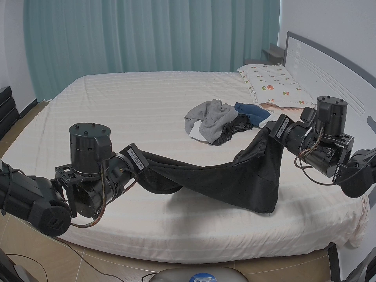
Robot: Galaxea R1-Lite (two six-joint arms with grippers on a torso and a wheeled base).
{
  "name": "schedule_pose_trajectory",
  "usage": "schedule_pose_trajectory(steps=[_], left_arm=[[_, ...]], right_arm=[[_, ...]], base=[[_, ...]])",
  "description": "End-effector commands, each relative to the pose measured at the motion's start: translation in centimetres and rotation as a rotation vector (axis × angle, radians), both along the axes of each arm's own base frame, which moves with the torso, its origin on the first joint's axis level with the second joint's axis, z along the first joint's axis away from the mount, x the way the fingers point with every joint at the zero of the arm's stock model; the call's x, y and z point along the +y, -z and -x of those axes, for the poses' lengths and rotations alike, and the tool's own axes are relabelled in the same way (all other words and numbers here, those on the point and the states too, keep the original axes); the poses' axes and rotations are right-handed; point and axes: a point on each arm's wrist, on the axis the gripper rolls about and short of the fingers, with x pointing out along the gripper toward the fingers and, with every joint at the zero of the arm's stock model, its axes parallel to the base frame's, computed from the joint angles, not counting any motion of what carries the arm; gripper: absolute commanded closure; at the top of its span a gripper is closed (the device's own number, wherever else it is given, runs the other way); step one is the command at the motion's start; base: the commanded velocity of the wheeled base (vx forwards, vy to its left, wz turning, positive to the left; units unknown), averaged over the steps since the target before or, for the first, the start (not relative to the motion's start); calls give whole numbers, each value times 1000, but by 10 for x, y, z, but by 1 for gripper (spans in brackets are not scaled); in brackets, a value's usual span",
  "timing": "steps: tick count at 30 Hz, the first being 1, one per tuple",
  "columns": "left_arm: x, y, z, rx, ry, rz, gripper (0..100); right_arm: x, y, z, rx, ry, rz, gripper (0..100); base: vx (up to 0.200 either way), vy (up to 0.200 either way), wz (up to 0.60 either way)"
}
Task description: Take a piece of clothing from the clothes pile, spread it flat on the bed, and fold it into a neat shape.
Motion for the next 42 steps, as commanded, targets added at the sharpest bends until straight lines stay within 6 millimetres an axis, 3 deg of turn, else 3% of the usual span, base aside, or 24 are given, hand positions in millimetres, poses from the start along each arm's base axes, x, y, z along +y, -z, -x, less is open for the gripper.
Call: schedule_pose_trajectory(steps=[1, 16, 28, 42], left_arm=[[4, -6, 1, -16, -9, 11, 100], [18, -25, 6, -80, -34, 16, 100], [27, -34, 10, -112, -51, 12, 100], [28, -29, 12, -96, -50, -1, 100]], right_arm=[[2, -4, 1, -14, -6, -6, 100], [3, -29, 2, -139, -10, -59, 100], [7, -33, 5, -169, -36, -77, 100], [8, -25, 4, -143, -40, -75, 100]], base=[[0, 200, 0], [0, 200, 0], [0, 200, 0], [0, 200, 0]])
